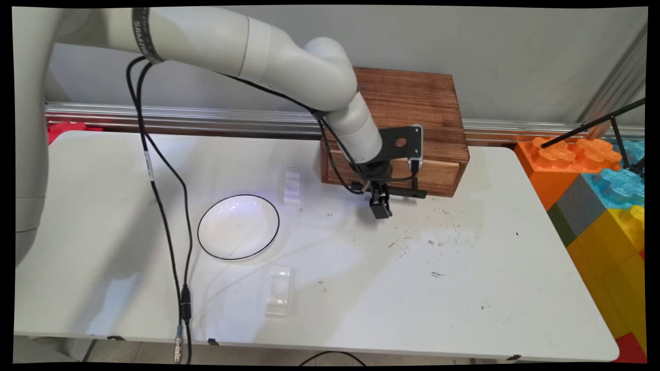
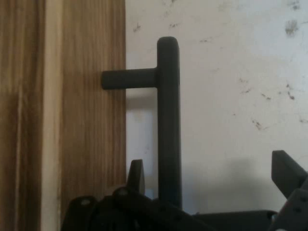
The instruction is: Open the drawer
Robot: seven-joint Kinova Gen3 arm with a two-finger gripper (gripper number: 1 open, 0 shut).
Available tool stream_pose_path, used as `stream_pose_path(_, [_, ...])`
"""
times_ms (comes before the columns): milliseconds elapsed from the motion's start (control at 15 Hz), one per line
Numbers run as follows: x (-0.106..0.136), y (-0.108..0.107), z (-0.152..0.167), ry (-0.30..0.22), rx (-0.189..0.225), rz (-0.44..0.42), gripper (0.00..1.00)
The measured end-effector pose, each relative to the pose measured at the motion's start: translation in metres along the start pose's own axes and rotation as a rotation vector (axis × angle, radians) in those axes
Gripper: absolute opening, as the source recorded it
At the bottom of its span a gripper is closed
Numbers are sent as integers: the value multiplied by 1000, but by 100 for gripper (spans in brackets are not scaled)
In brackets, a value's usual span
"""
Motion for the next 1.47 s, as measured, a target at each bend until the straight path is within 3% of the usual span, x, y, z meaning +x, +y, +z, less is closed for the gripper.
stream_pose_path(600, [1, 10, 23, 3, -15, 25, 100])
stream_pose_path(1467, [2, 61, 14, 25, -100, 37, 100])
